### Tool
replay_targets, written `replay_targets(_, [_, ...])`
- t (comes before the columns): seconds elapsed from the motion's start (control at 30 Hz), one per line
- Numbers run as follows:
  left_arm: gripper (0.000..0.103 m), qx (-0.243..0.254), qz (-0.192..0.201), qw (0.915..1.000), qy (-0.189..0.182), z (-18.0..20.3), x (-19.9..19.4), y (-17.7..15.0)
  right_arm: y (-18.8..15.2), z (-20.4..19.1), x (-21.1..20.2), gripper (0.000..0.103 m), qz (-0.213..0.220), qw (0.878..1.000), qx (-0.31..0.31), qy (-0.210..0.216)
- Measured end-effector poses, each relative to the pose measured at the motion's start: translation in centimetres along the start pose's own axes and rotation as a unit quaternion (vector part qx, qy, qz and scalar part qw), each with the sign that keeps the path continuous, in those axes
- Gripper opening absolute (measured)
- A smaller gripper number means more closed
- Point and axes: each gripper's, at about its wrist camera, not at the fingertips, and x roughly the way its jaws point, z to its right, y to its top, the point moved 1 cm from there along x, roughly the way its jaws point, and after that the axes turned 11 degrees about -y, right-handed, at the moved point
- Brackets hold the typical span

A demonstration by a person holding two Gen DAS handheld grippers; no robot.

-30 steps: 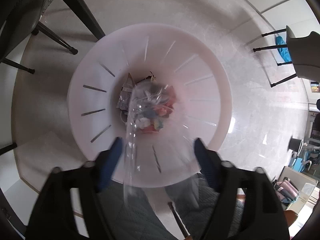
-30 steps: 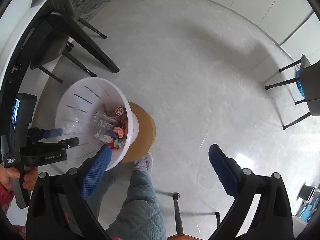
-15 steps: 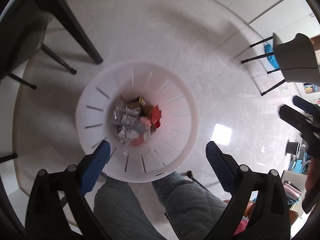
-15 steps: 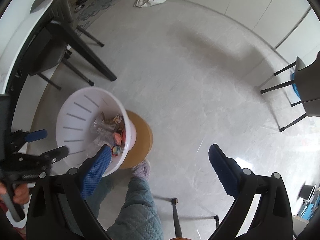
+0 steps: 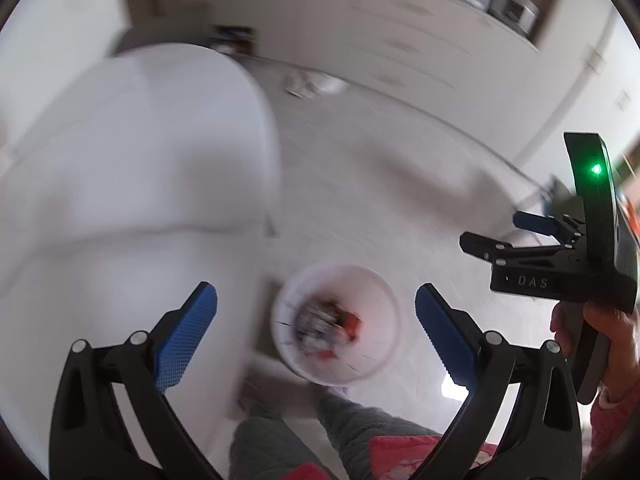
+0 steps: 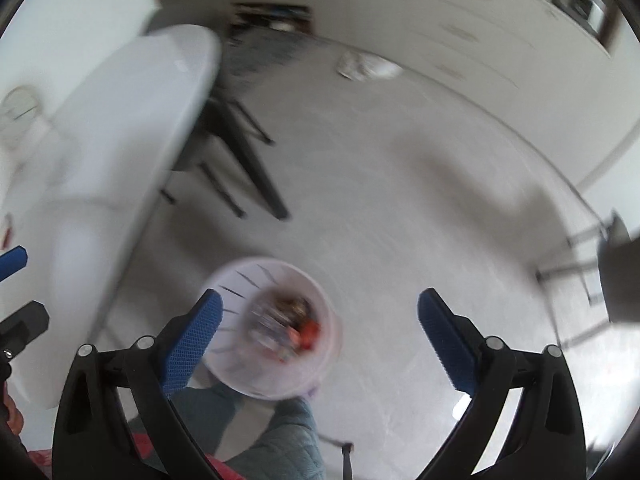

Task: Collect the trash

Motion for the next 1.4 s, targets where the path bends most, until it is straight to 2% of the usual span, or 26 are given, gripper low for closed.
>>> replay_targets(0.1, [0.095, -0.048, 0.041, 0.9961, 0.062, -3.5, -5.3, 0.1, 2.9, -4.9, -2.5, 0.101, 0.035, 0.997, -0.049, 0.045])
replay_targets(0.27, [0.095, -0.129, 0.09, 0.9771, 0.143, -8.4, -12.3, -0.8, 6.5, -12.9, -6.6, 0.101, 0.082, 0.985, -0.124, 0.092])
replay_targets(0.47, [0.095, -0.199, 0.142, 0.9518, 0.185, -12.9, -17.4, -2.6, 8.6, -19.6, -10.4, 0.101, 0.111, 0.972, -0.166, 0.122])
replay_targets(0.57, [0.095, -0.227, 0.144, 0.945, 0.186, -14.4, -18.1, -3.6, 8.7, -21.5, -11.3, 0.101, 0.12, 0.969, -0.178, 0.125])
replay_targets(0.67, [0.095, -0.243, 0.138, 0.9442, 0.175, -15.6, -17.7, -4.2, 8.3, -22.8, -11.7, 0.101, 0.117, 0.968, -0.184, 0.125])
replay_targets(0.97, [0.095, -0.236, 0.113, 0.9528, 0.154, -18.3, -17.0, -4.7, 6.9, -24.4, -11.6, 0.101, 0.103, 0.971, -0.185, 0.113])
replay_targets(1.4, [0.095, -0.222, 0.103, 0.9606, 0.132, -18.8, -16.3, -4.6, 6.2, -25.1, -11.3, 0.101, 0.095, 0.973, -0.185, 0.1])
